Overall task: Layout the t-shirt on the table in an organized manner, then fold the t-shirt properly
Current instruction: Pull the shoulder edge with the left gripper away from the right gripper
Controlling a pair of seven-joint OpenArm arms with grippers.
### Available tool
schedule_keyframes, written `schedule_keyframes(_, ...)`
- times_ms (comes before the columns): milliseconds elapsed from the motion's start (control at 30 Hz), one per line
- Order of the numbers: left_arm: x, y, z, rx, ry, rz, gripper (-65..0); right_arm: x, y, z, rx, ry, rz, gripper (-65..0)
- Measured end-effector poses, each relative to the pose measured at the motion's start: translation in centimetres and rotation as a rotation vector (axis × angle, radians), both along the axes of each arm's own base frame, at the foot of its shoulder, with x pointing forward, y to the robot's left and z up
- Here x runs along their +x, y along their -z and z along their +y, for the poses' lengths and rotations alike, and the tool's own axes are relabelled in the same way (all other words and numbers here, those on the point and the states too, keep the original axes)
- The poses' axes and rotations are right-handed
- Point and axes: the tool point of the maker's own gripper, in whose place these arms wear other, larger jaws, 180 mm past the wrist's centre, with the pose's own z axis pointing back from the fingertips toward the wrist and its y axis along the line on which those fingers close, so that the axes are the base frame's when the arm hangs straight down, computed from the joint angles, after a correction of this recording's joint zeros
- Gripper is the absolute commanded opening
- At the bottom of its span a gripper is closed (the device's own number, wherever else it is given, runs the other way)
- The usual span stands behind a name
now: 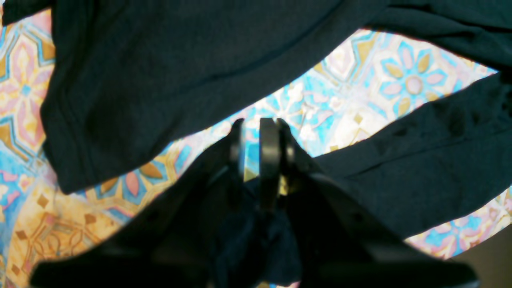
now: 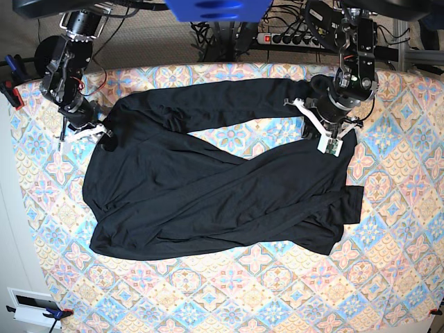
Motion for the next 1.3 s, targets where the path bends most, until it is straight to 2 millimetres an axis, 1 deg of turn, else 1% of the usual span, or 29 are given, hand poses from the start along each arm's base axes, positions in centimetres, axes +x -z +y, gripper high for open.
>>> schedule_keyframes(33, 0.1, -0.1, 0.1, -0.001, -0.003, -0.004, -58.4, 0.1, 0.0, 0.5, 0.003, -0.014, 0.0, -36.3)
schedule_keyframes(100, 0.0, -0.2, 1.2, -0.007, -0.04, -0.008, -58.3, 0.1, 0.4, 1.6, 0.022, -0.036, 0.011, -47.8)
schedule_keyframes(167, 0.3, -0.6, 3.6, -0.008, -0.155, -0.029, -58.3, -0.1, 0.7, 2.3, 0.037, -0.044, 0.021, -58.0)
schedule_keyframes(233, 0.1, -1.0, 5.8, -0.004, -0.24, -0.039, -56.8, 0.0, 0.8, 2.6, 0.044, -0.042, 0.016, -64.2)
schedule_keyframes(300, 0.0, -1.3, 7.5, 0.003, -0.293, -0.053, -53.3, 0.0, 0.9, 2.6, 0.048, -0.041, 0.018, -65.0)
schedule_keyframes(433, -0.4, -1.9, 10.8, 0.021, -0.385, -0.076, -43.4, -0.1, 0.9, 2.7, 0.05, -0.037, 0.017, -65.0)
schedule_keyframes(500, -0.8, -0.9, 11.6, -0.033, -0.427, -0.054, -39.9, -0.1, 0.9, 2.7, 0.05, -0.038, 0.017, -65.0)
schedule_keyframes(567, -1.8, 0.8, 12.2, -0.088, -0.474, -0.003, -37.1, -0.1, 0.9, 2.7, 0.051, -0.038, 0.018, -65.0)
schedule_keyframes(633, -2.6, 2.3, 13.0, -0.123, -0.487, 0.053, -36.2, -0.1, 0.9, 2.7, 0.052, -0.035, 0.016, -65.0)
schedule_keyframes(733, -3.0, 3.9, 14.3, -0.179, -0.529, 0.094, -36.2, -0.2, 0.9, 2.8, 0.054, -0.035, 0.016, -65.0)
schedule_keyframes(800, -2.9, 4.6, 14.4, -0.226, -0.541, 0.11, -36.1, -0.2, 0.9, 2.8, 0.054, -0.035, 0.016, -65.0)
schedule_keyframes(867, -2.6, 4.8, 14.4, -0.256, -0.554, 0.101, -36.0, -0.2, 0.9, 2.8, 0.055, -0.035, 0.016, -65.0)
schedule_keyframes(1133, -1.5, 4.5, 14.4, -0.254, -0.548, 0.101, -36.1, -0.1, 0.9, 2.8, 0.055, -0.036, 0.015, -65.0)
schedule_keyframes(1267, 0.5, 3.4, 14.1, -0.279, -0.535, 0.054, -36.2, -0.1, 0.9, 2.8, 0.054, -0.035, 0.015, -65.0)
schedule_keyframes(1300, 0.6, 3.4, 14.2, -0.276, -0.537, 0.051, -36.2, -0.1, 0.9, 2.8, 0.054, -0.036, 0.014, -65.0)
